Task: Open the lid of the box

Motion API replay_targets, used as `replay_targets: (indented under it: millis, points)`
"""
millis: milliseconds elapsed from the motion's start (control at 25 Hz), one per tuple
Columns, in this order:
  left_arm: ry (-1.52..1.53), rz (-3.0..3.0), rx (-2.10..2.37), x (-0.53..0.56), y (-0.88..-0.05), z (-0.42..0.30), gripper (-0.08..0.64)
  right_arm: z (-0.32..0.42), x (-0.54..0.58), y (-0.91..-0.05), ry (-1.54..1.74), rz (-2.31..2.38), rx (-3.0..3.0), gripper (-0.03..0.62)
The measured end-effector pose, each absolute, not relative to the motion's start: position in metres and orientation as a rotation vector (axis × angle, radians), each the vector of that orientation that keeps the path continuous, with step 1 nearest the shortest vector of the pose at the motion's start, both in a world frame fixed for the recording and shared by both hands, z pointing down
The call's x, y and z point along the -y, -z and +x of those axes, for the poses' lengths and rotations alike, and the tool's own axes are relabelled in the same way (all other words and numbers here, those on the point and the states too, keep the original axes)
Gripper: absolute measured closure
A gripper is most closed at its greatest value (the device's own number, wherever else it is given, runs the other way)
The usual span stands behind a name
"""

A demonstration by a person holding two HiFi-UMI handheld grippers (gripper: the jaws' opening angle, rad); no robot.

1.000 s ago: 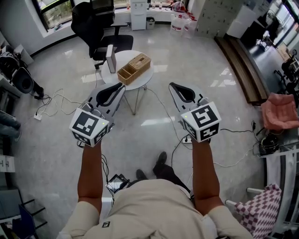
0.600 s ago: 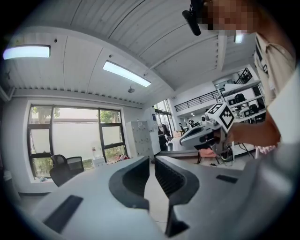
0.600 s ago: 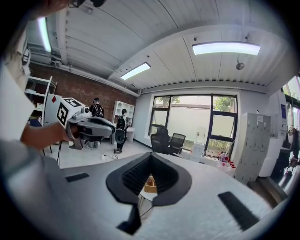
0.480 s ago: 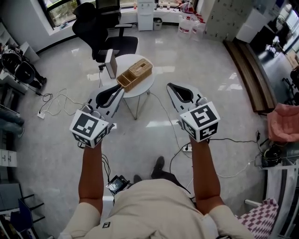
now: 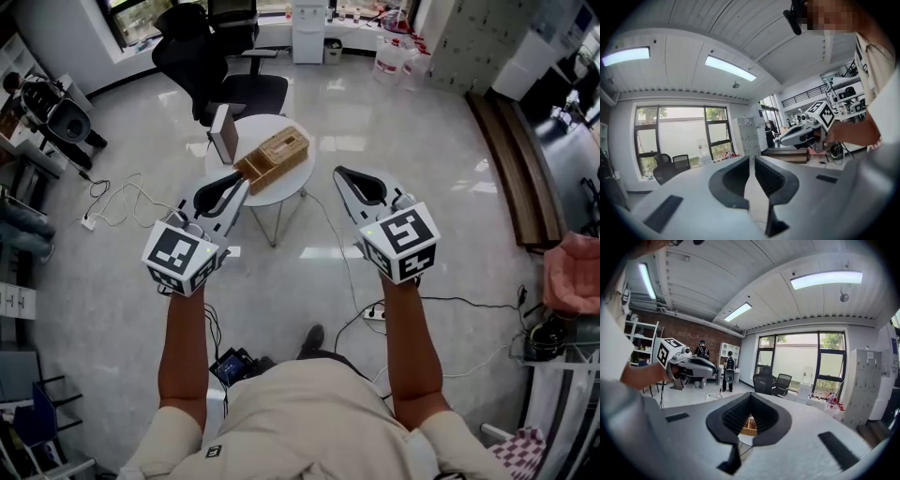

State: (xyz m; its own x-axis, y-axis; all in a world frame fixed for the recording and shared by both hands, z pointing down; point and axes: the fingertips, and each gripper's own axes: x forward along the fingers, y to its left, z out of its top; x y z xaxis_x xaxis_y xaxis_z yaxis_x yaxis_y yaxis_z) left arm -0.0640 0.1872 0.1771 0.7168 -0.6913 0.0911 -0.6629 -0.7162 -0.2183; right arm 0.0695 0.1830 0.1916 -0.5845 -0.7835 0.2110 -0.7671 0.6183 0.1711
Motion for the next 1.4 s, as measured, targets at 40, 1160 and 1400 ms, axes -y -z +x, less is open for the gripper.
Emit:
replay_targets:
  millis: [40, 1160, 1400]
  points:
    - [0.255, -2.751, -1.097, -0.185, -0.177, -0.060, 0.523, 0.073, -0.180, -0.191, 0.089, 1.259, 2.583, 0.600]
    - [0.245, -2.837, -0.961, -0.059, -0.204, -0.037, 0.522, 0.089, -0.071, -0.213, 0.023, 1.349, 2.498, 0.600]
    - [0.246, -2.865, -0.916, -0.012, -0.205, -0.047, 0.523, 0.079, -0.028, -0.217, -0.002, 1.387, 2.467, 0.600]
